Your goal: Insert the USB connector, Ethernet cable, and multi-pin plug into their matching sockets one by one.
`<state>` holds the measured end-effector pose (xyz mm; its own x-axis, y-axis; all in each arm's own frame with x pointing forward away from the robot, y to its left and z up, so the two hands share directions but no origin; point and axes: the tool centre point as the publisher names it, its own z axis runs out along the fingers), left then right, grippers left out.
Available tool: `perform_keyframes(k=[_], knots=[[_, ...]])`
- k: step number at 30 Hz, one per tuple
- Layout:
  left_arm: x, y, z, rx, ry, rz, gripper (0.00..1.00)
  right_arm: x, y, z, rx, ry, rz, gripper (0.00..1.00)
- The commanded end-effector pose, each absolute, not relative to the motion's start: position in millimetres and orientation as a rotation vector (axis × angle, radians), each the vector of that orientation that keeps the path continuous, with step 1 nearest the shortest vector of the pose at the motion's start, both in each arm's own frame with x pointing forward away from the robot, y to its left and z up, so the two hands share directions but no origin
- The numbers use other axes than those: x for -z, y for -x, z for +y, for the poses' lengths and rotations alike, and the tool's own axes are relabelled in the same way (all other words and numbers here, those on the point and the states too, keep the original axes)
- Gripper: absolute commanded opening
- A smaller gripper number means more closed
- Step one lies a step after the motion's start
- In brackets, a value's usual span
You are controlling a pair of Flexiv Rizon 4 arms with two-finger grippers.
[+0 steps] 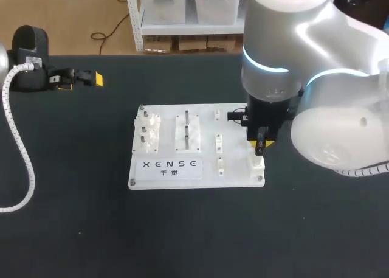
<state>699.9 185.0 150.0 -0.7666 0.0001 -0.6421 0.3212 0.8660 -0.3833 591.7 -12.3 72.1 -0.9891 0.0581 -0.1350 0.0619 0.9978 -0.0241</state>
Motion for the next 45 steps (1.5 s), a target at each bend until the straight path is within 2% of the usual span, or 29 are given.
perform_keyframes(k=[1, 45], knots=[[-150.0, -699.9, 185.0, 0.636, -0.231, 2.374, 1.0, -70.5, -592.4, -12.5, 0.05, -0.096, 3.004, 0.0], [-150.0, -699.9, 185.0, 0.636, -0.231, 2.374, 1.0, -67.1, -596.7, -14.6, 0.078, -0.1, 3.009, 0.0]])
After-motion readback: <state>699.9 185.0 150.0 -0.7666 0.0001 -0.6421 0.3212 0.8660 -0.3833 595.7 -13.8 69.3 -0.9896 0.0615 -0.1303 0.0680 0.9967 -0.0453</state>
